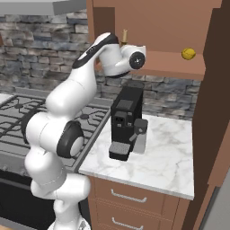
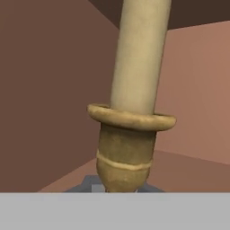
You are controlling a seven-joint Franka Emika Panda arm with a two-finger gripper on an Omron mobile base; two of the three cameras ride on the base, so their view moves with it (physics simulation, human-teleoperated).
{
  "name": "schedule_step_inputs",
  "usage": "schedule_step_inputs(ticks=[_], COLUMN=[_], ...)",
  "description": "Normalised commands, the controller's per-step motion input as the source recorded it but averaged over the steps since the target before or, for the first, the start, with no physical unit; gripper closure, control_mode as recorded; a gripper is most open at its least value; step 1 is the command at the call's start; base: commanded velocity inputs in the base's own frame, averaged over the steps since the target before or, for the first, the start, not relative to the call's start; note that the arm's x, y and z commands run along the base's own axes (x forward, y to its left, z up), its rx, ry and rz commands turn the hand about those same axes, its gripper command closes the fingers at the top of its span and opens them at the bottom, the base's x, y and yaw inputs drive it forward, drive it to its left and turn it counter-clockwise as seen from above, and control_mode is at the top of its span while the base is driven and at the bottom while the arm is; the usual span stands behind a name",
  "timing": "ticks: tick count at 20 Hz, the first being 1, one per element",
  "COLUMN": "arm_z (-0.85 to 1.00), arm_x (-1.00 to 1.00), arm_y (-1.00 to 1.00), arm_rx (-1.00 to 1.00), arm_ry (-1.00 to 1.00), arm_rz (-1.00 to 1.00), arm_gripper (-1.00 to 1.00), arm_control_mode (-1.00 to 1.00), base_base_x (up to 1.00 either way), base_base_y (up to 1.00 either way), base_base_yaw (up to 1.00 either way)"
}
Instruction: Pick the candle and candle from the dining table and place them in the open cabinet. Close the cabinet after placing the objects.
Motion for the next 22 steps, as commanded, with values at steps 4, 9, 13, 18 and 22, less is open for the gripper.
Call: schedule_step_inputs(ticks=[4,9,13,18,22], arm_z=[-0.19,-0.19,-0.18,-0.17,-0.18], arm_x=[0.21,0.24,0.25,0.25,0.21], arm_y=[0.00,-0.01,-0.06,-0.11,-0.16], arm_rx=[0.00,0.00,0.00,-0.01,-0.03], arm_ry=[-0.01,-0.01,0.01,0.00,0.01], arm_rz=[0.00,0.00,0.00,0.03,0.04], arm_gripper=[1.00,1.00,1.00,1.00,1.00], arm_control_mode=[-1.00,-1.00,-1.00,-1.00,-1.00], base_base_x=[0.00,0.00,0.00,0.00,0.00], base_base_y=[0.00,0.00,0.00,0.00,0.00], base_base_yaw=[0.00,0.00,0.00,0.00,0.00])
